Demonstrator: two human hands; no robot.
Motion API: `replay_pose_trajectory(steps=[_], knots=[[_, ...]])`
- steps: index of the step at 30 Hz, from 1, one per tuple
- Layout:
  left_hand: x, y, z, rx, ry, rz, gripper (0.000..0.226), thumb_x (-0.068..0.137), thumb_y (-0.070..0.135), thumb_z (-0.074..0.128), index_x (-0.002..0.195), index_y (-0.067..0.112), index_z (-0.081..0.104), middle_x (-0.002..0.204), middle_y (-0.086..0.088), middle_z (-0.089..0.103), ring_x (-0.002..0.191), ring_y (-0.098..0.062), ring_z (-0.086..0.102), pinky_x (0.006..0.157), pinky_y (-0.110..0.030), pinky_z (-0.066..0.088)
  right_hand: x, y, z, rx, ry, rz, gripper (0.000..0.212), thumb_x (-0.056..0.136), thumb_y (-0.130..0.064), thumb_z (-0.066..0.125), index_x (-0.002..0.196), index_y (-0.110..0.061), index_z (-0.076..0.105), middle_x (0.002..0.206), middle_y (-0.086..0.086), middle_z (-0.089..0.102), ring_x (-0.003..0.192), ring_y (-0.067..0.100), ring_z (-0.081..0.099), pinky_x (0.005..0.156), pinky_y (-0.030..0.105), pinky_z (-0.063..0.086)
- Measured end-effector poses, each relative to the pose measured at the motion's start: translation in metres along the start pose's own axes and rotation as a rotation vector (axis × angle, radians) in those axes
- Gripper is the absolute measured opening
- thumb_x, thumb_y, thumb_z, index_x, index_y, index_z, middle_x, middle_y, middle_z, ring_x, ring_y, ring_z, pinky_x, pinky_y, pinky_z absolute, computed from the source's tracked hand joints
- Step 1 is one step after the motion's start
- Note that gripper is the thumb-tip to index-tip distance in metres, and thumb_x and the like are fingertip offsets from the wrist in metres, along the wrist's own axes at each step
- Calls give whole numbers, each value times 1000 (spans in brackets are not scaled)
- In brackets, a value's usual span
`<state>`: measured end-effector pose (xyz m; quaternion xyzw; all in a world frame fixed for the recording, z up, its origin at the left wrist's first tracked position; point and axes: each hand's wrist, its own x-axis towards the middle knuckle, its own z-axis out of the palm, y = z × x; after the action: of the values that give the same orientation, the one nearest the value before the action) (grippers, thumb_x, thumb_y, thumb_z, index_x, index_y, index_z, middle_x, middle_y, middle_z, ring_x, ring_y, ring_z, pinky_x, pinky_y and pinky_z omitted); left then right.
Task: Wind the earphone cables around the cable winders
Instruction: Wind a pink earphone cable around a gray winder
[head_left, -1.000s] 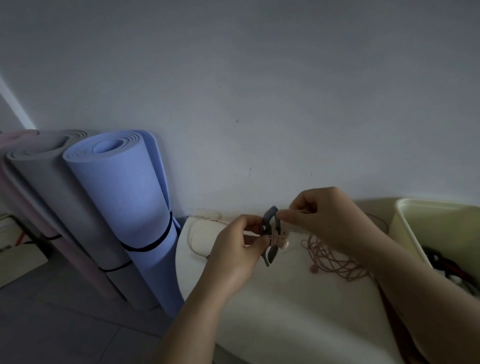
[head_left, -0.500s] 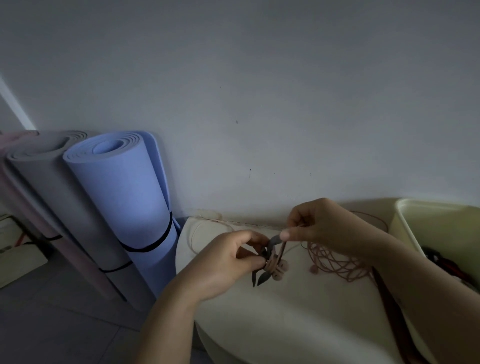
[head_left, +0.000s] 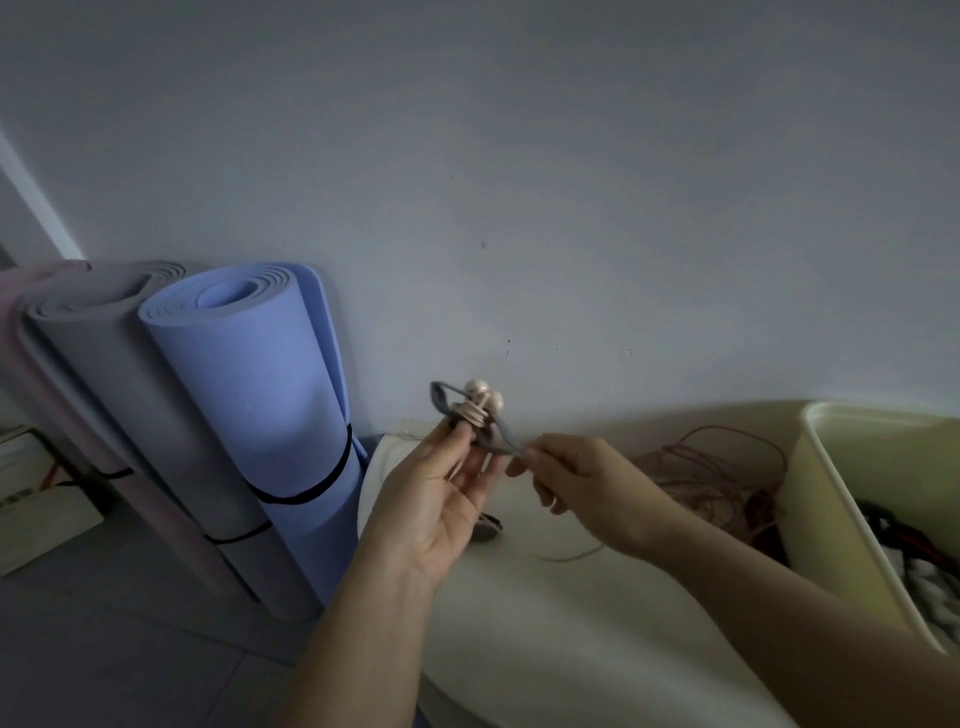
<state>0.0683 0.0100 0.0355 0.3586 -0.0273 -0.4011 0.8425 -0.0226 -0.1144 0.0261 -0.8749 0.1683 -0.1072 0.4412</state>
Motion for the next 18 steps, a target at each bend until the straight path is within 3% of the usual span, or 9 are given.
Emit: replay_pose_trajectory(steps=[4, 7, 10, 13, 15, 18], knots=[[7, 1, -8, -21, 184, 13, 14, 92, 5, 55, 99, 7, 68, 87, -6, 72, 76, -12, 66, 80, -34, 56, -7, -10, 2, -307, -24, -115, 24, 98, -28, 45, 112, -27, 65, 80, -15, 59, 67, -2, 53, 60, 10, 38], [6, 1, -8, 126, 166, 73, 16, 93, 6, 56, 98, 12, 70, 87, -1, 75, 80, -8, 68, 84, -32, 53, -8, -14, -3, -457, 16, -195, 25, 98, -32, 45, 110, -26, 67, 91, -10, 66, 72, 6, 53, 67, 23, 44], [5, -3, -8, 427, 135, 170, 16, 93, 10, 58, 100, 17, 71, 94, 2, 76, 88, -4, 69, 79, -28, 54, -11, -19, -8, -547, 35, -262, 23, 98, -32, 45, 94, -23, 66, 77, -9, 55, 69, 11, 49, 67, 31, 45], [5, -7, -11, 823, 213, 334, 14, 88, 13, 67, 94, 25, 65, 90, 9, 71, 76, 1, 68, 75, -31, 58, -12, -23, -14, -544, 77, -297, 23, 96, -32, 48, 86, -21, 64, 77, -5, 57, 71, 14, 52, 68, 36, 48], [3, -9, -12, 1063, 133, 378, 20, 89, 13, 66, 91, 32, 59, 90, 13, 67, 74, 3, 65, 76, -27, 57, -11, -23, -22, -510, 111, -273, 19, 93, -32, 53, 84, -21, 66, 78, -6, 59, 71, 13, 54, 68, 36, 49], [1, -10, -13, 1301, -39, 349, 20, 90, 16, 64, 97, 34, 59, 95, 17, 65, 81, 4, 62, 64, -11, 49, -11, -19, -35, -484, 138, -239, 9, 85, -31, 65, 80, -24, 66, 76, -9, 61, 72, 10, 56, 69, 36, 50]])
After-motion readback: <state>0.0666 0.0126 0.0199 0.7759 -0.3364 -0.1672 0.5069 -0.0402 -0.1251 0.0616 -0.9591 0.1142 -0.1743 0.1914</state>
